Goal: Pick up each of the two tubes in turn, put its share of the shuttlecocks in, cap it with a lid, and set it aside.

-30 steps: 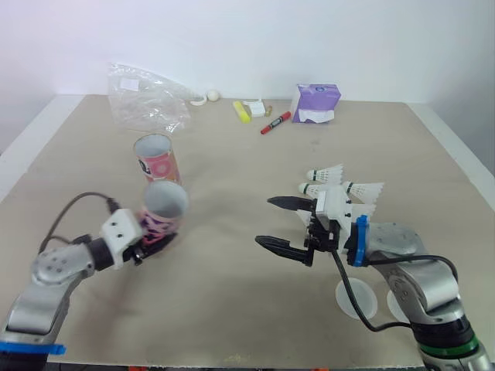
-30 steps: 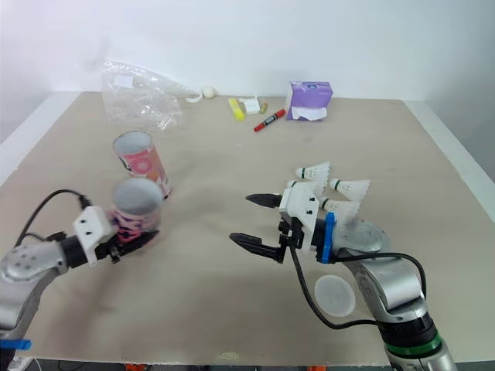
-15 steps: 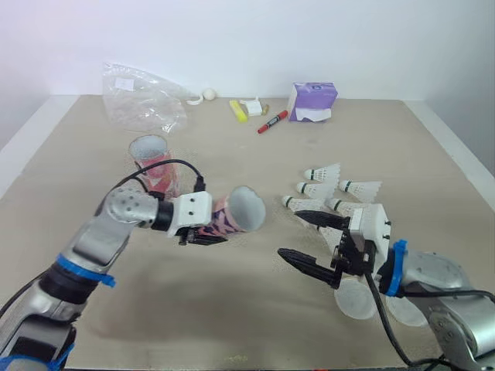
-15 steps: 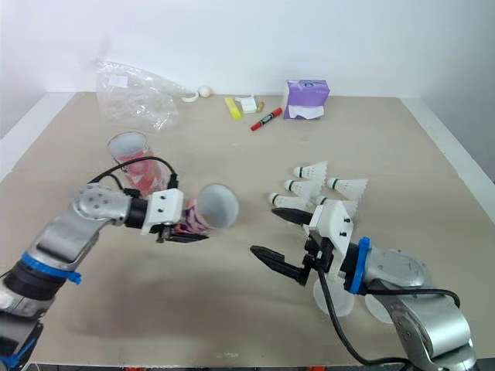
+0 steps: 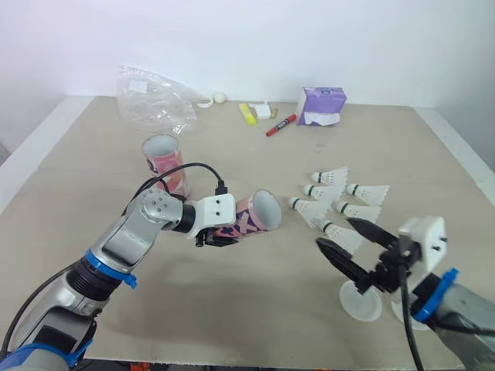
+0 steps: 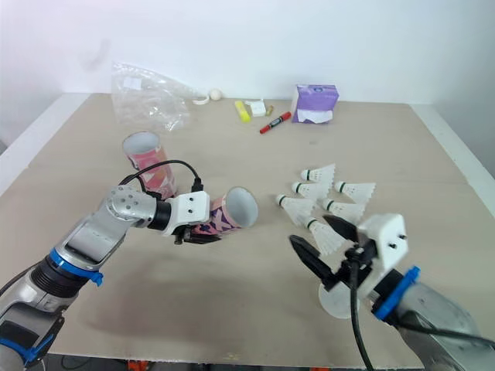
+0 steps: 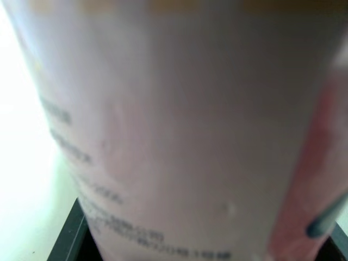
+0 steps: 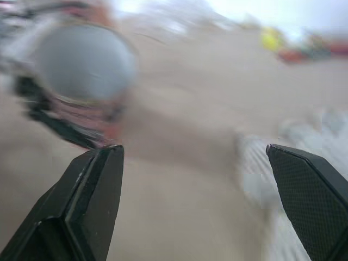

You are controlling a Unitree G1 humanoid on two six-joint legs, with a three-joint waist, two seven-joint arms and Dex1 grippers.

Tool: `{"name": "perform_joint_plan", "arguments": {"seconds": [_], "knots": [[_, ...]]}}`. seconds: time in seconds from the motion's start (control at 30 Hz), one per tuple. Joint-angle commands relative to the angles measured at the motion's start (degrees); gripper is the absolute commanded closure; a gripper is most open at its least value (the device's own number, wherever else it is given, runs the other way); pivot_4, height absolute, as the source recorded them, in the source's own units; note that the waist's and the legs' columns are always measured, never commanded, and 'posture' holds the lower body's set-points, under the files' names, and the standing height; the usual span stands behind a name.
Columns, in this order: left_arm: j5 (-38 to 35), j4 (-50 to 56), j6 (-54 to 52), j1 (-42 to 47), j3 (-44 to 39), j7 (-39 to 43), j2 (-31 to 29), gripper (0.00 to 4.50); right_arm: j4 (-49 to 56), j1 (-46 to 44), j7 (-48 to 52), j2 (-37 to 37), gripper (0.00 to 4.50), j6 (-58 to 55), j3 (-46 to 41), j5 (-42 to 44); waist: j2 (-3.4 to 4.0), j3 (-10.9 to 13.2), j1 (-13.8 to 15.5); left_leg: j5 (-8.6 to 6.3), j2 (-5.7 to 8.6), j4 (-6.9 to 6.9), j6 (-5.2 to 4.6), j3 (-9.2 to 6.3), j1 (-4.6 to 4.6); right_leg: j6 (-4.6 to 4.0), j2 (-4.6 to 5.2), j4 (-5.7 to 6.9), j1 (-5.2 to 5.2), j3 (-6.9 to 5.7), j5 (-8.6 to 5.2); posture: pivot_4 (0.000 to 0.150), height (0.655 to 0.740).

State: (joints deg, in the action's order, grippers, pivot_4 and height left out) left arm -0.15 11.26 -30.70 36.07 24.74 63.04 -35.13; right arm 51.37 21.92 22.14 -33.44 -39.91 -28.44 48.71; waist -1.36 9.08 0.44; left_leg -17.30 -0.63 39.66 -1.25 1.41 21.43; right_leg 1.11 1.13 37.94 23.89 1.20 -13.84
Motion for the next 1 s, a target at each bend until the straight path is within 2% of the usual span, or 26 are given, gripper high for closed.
{"name": "perform_joint_plan", "arguments": {"seconds": [0.03, 0.2, 0.47, 0.7, 1.0], "knots": [[0.4, 0.9, -2.6, -0.9, 2.2, 0.3, 0.2, 2.12, 3.4, 3.5, -5.5, 0.6, 0.00, -2.0, -4.6, 3.7, 0.03, 0.0, 0.0, 0.00, 0.00, 0.00, 0.00, 0.01, -0.02, 0.00, 0.01, 0.00, -0.01, 0.02, 0.00, 0.150, 0.7400], [-0.2, 1.7, -4.9, -0.5, 2.5, 0.9, 0.7, 2.12, 1.3, 5.0, -8.4, 1.0, 0.00, -3.8, -2.2, 4.6, 0.11, -0.1, 0.0, 0.01, 0.00, 0.00, -0.03, 0.08, -0.13, 0.02, -0.10, 0.00, -0.06, 0.07, 0.02, 0.150, 0.7400], [-1.5, 5.4, -10.4, -0.2, 2.7, 1.3, 0.9, 2.12, -5.0, -1.8, -10.7, 1.2, 0.00, -5.6, 6.2, 1.7, 0.11, -0.1, 0.0, -0.04, 0.03, -0.03, -0.10, 0.10, -0.01, 0.09, -0.12, -0.01, 0.03, 0.11, -0.11, 0.150, 0.7400], [-1.9, 7.7, -12.2, -1.0, 2.5, 0.4, 1.0, 2.12, -10.3, -6.7, -12.4, 2.4, 0.00, -6.4, 8.4, 1.1, 0.11, -0.1, 0.0, -0.16, 0.14, -0.06, -0.25, 0.10, 0.07, 0.09, 0.03, -0.03, 0.07, 0.12, -0.20, 0.150, 0.7400], [-2.3, 9.1, -13.3, -2.3, 2.3, -0.8, 1.1, 2.12, -11.4, -10.0, -14.4, 2.7, 0.00, -8.5, 10.9, -0.5, 0.11, -0.1, 0.0, -0.19, 0.33, -0.06, -0.31, 0.07, 0.08, 0.09, 0.22, -0.03, 0.05, 0.11, -0.20, 0.150, 0.7400]]}}
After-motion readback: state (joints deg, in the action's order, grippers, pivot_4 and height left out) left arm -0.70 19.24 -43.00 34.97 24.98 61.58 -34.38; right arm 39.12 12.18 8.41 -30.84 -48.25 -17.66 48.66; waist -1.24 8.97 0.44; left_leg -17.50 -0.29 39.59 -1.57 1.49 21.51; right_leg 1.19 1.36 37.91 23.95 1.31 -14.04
